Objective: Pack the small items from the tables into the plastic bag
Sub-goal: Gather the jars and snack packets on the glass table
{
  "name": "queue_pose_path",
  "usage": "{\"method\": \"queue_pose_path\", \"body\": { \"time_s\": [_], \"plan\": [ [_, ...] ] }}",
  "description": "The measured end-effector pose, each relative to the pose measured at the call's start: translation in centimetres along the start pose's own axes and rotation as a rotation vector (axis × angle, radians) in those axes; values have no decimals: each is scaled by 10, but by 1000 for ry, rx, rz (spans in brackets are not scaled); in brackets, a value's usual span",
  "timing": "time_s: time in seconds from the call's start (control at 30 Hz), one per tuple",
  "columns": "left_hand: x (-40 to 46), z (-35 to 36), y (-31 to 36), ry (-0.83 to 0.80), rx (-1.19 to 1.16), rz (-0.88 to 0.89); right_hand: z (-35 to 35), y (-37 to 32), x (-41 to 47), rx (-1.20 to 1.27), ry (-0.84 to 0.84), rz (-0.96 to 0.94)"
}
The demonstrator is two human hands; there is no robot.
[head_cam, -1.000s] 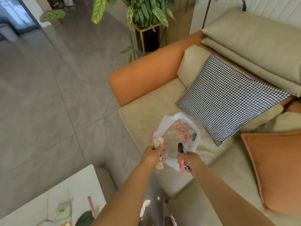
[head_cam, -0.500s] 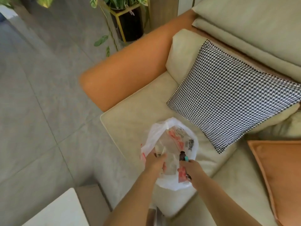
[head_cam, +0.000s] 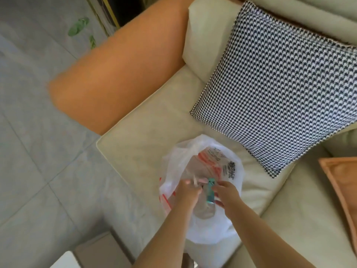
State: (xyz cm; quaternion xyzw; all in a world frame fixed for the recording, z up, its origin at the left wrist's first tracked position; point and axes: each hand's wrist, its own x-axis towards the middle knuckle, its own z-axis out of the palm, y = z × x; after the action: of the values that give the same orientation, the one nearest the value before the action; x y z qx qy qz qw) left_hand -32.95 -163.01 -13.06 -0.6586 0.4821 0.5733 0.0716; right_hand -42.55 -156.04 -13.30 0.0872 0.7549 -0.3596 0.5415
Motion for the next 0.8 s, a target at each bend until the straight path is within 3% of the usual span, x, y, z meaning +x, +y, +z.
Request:
{"method": "queue_pose_path", "body": {
  "time_s": [0.17, 0.43, 0.57, 0.8],
  "plan": [
    [-6, -1, -10, 35, 95, 84, -11, 3, -6, -160, 37, -32],
    [-81, -27, -8, 20, 354, 168, -20, 0, -73, -1019, -42, -392],
    [-133, -48, -19, 57, 406, 166, -15, 3, -115, -1191, -92, -539],
    [-212, -90, -77, 187, 285, 50, 10, 19, -179, -1446, -194, -784]
  ]
}}
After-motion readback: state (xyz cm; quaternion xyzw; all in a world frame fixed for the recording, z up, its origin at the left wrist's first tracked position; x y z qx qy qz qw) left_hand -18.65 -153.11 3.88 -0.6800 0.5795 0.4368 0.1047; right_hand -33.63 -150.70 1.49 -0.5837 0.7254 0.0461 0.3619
